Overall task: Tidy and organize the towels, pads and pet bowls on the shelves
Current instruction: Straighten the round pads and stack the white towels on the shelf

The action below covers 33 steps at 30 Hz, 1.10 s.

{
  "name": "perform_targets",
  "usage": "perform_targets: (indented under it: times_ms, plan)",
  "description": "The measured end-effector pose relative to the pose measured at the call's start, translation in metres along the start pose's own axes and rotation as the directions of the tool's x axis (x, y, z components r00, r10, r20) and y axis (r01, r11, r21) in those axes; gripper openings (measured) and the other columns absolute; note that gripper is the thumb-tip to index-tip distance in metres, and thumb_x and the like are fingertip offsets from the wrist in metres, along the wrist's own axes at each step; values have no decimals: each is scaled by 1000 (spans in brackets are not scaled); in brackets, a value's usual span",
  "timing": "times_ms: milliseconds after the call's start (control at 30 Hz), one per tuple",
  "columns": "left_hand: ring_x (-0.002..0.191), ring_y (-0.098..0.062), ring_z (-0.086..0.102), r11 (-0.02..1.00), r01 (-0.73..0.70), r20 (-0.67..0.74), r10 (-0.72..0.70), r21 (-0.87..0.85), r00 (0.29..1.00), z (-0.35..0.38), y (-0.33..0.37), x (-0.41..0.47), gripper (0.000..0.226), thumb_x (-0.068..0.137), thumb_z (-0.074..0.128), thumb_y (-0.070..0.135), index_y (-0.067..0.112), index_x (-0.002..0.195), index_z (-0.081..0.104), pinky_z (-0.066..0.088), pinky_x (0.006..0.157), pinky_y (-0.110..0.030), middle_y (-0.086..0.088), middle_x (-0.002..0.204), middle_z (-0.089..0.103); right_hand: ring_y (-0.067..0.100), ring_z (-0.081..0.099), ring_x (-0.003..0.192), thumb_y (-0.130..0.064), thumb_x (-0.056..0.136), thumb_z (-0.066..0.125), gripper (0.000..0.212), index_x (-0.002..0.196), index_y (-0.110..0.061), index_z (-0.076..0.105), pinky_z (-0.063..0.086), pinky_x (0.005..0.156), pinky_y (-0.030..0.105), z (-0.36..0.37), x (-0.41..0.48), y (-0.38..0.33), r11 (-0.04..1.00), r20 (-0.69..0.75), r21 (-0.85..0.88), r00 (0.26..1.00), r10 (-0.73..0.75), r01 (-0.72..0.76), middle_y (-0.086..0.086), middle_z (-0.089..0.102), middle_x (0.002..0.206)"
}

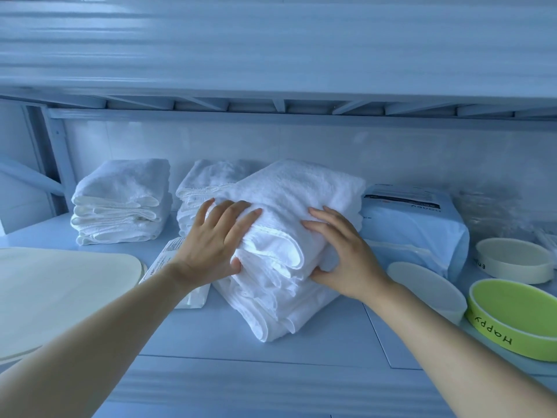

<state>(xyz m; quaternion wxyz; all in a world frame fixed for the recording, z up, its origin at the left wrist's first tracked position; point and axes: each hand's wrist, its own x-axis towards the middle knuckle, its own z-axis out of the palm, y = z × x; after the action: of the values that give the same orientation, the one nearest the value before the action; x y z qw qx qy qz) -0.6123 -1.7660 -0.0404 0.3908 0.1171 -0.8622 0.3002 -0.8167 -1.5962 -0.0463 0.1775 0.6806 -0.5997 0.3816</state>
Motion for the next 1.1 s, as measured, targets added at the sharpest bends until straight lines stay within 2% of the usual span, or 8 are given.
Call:
perform_targets:
  times_ms: [100, 200, 300, 400, 500, 600, 900, 1100]
  plan:
    - [117, -29, 40, 999, 53, 93, -51, -11, 994, -7, 3, 3, 116, 38, 83, 26, 11, 138, 27, 37, 98, -52, -12, 132, 46, 9, 22, 139, -17, 63, 76, 71, 129, -26, 49, 21, 103, 10, -1, 7, 2, 1000, 13, 13, 1000, 20, -20, -11, 36, 143]
    - [130, -27, 34, 988, 137, 214, -120, -66, 969, -13, -2, 2, 120, 49, 85, 31, 18, 145, 14, 31, 107, -49, -8, 144, 36, 11, 20, 140, -17, 64, 76, 74, 132, -25, 47, 29, 103, 22, 4, 16, -5, 999, 14, -19, 999, 36, -35, -10, 33, 146]
    - [141, -23, 20, 965, 222, 256, -181, -141, 950, -20, 0, -12, 118, 60, 81, 32, 24, 148, 2, 28, 112, -42, -2, 154, 18, 9, 7, 143, -22, 65, 71, 80, 137, -28, 37, 31, 101, 26, 5, 12, -15, 997, 24, -53, 998, 57, -56, -12, 21, 151]
    - [140, -21, 21, 940, 287, 236, -241, -183, 941, -31, 14, -33, 107, 65, 77, 27, 20, 148, 9, 35, 105, -34, -2, 154, 16, 8, -9, 142, -27, 68, 70, 88, 143, -27, 24, 24, 102, 24, 2, 6, -26, 995, 89, -78, 993, 72, -65, -13, 5, 154]
    - [120, -19, 38, 927, 329, 203, -292, -182, 935, -41, 29, -52, 83, 64, 75, 26, 17, 134, 32, 54, 76, -36, 0, 137, 30, 11, -15, 142, -33, 70, 70, 96, 146, -28, 12, 20, 105, 25, -1, 2, -42, 993, 133, -102, 989, 65, -52, -13, -4, 154]
    - [92, -10, 44, 939, 290, 226, -246, -187, 943, -44, 38, -63, 53, 67, 76, 30, 26, 111, 47, 48, 56, -28, 6, 113, 40, 17, -14, 142, -40, 68, 73, 102, 146, -34, 8, 21, 108, 30, 2, -3, -56, 993, 137, -100, 988, 70, -57, -13, 0, 154]
    - [105, -14, 57, 901, 315, 423, -171, -299, 890, -21, 46, -68, 25, 83, 66, 31, 32, 108, 65, 46, 70, -30, 11, 116, 59, 15, -1, 143, -32, 68, 77, 93, 143, -29, 23, 37, 98, 33, 13, -11, -52, 987, 35, -109, 991, 126, -121, -14, 13, 153]
    - [67, -14, 65, 922, 189, 325, -75, -337, 943, -8, 40, -68, 17, 71, 60, 30, 31, 83, 71, 48, 44, -24, 13, 84, 68, 17, 4, 143, -26, 66, 77, 89, 141, -25, 29, 29, 96, 27, 24, -11, -53, 981, -43, -106, 987, 156, -160, -13, 18, 150]
